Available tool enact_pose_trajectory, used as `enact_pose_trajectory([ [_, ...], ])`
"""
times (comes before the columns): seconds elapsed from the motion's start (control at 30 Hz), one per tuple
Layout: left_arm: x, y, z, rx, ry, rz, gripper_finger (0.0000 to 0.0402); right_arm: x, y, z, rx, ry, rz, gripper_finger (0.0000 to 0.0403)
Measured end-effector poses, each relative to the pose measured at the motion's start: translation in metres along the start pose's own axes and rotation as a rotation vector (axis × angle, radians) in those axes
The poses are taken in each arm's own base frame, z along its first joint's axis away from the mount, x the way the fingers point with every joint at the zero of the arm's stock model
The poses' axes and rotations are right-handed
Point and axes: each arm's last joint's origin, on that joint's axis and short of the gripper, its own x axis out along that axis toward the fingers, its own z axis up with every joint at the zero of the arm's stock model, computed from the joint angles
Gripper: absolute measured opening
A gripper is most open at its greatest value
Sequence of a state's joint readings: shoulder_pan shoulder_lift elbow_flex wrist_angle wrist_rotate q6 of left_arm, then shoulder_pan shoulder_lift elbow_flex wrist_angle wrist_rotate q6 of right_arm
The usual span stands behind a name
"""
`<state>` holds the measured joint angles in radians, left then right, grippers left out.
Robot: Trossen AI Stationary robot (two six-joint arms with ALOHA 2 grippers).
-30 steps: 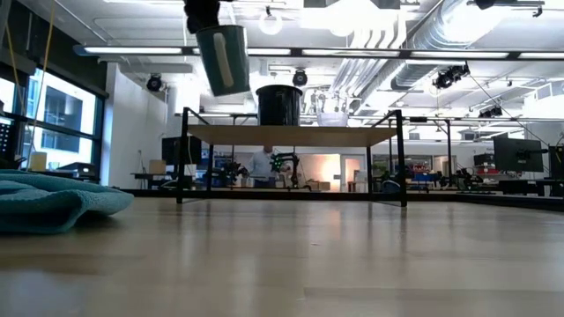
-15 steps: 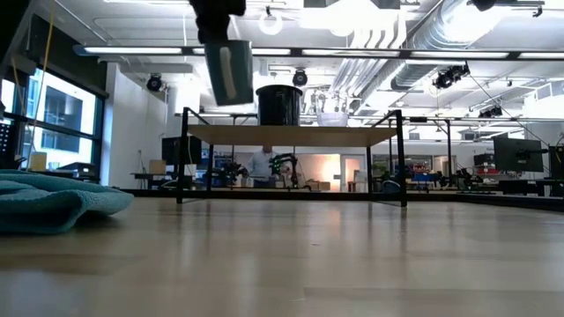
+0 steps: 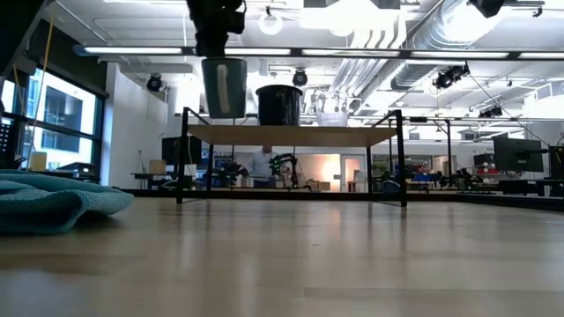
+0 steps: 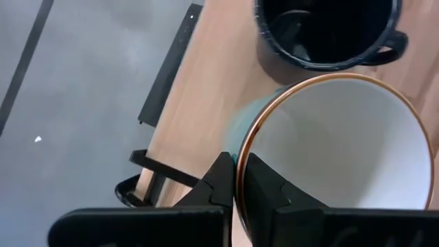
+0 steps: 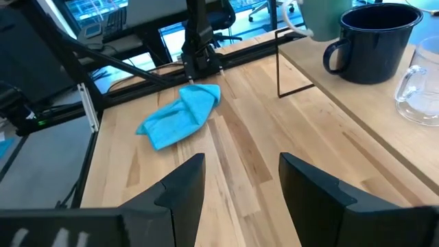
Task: Stack small to large cups/mugs on shelf
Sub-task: Put the blue mug on the shelf
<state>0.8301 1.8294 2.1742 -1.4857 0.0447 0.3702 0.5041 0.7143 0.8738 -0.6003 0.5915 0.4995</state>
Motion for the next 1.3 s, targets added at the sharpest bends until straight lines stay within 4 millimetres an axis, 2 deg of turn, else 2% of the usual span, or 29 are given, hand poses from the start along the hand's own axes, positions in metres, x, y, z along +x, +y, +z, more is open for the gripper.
enact_pose_trajectory([
  [0.13, 0.000, 0.006, -0.003, -0.020, 0.006, -0.002, 0.0002, 0.000, 0.000, 0.000, -0.009, 0.001, -0.003, 0.0179],
  [0.7, 0.000, 0.006, -0.003, 0.029, -0.002, -0.021, 0.0002, 0.000, -0.002, -0.002, -0.026, 0.006, -0.033, 0.0179],
  [1.0, 0.019, 0.010, 0.001, 0.025, 0.045, -0.052, 0.0002, 0.000, -0.002, -0.002, -0.026, 0.007, -0.034, 0.0179],
  [1.3, 0.022, 0.011, 0.003, 0.062, 0.038, -0.059, 0.0002, 0.000, -0.003, -0.003, -0.039, 0.020, -0.049, 0.0179],
])
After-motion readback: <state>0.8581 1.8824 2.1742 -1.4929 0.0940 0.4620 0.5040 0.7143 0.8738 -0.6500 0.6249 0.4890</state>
